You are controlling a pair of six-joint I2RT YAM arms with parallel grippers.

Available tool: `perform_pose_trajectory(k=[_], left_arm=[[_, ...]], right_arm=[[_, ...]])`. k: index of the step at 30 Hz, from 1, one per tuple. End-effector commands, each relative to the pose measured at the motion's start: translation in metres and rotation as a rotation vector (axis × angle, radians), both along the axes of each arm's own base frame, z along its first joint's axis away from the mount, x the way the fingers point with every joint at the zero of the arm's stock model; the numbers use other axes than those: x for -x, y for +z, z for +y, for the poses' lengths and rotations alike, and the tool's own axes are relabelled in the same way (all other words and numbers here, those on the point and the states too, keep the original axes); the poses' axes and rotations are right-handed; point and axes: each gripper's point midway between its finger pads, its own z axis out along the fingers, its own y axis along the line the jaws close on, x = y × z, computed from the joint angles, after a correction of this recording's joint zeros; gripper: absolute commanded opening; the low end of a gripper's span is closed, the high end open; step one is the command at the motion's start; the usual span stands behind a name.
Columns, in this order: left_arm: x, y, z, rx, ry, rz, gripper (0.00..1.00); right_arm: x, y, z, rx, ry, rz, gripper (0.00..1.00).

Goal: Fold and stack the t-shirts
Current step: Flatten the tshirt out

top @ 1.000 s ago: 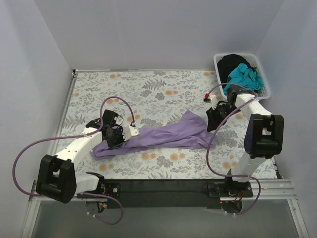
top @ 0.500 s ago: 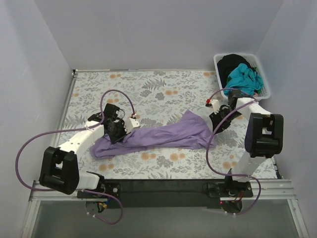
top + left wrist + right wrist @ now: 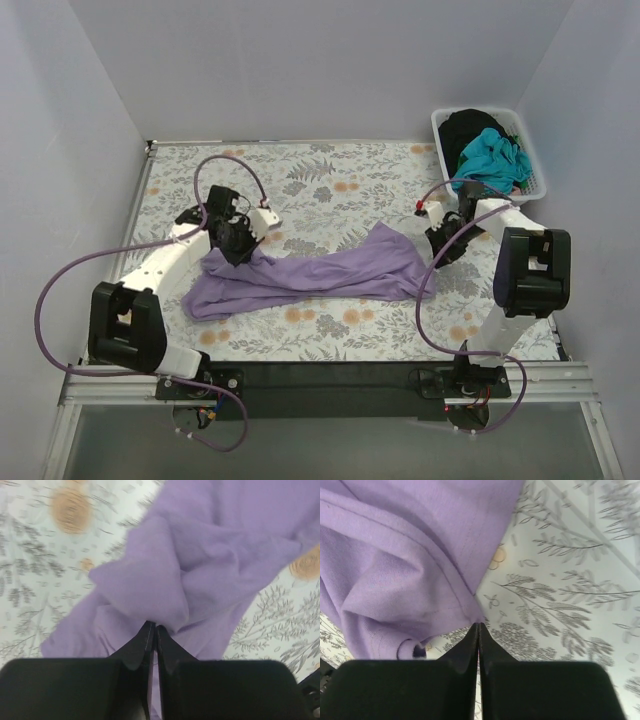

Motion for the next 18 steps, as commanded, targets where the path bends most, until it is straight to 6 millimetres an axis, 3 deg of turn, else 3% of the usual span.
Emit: perform_pose_trajectory(k=[1,3,4,5,7,10,11,14,15,17,18], left_arm=[[-0.065,0.054,-0.001,0.126,0.182,-0.126,0.00],[-0.073,0.075,-0.004,0.217,0.190,-0.123,0.00],[-0.077,0.093,0.004,0.244,0.176,-0.163,0.00],[-0.070,0.100,-0.003,0.287,0.118,-0.165,0.00],[-0.047,0.111,-0.006,0.287,0.027,-0.201,0.00],[0.012,0.084,-0.016,0.256,-0.181,-0.108,0.00],[0.038,0.065,-0.013,0.218,-0.260,-0.073,0.00],[0.074,0.027,0.001,0.110,-0.296,-0.025,0.00],[0.068,0.021,0.008,0.066,-0.281,-0.052,0.00],[0.073,0.004,0.017,0.020,-0.280,-0.026,0.00],[0.072,0.000,0.022,-0.005,-0.271,-0.019,0.00]], right_arm=[[-0.052,0.047,-0.005,-0.012,-0.021,-0.190,0.01],[-0.065,0.067,-0.014,-0.020,-0.049,-0.244,0.01],[-0.070,0.075,-0.017,-0.025,-0.061,-0.264,0.01],[-0.076,0.090,-0.018,-0.042,-0.062,-0.308,0.01],[-0.077,0.100,-0.021,-0.055,-0.062,-0.337,0.01],[-0.061,0.102,-0.017,-0.066,-0.015,-0.342,0.01],[-0.052,0.101,-0.015,-0.070,-0.003,-0.337,0.01],[-0.032,0.078,-0.015,-0.063,0.019,-0.272,0.01],[-0.029,0.072,-0.013,-0.066,0.003,-0.241,0.01],[-0.021,0.061,-0.009,-0.090,-0.014,-0.156,0.25],[-0.021,0.060,-0.005,-0.101,-0.017,-0.139,0.52]])
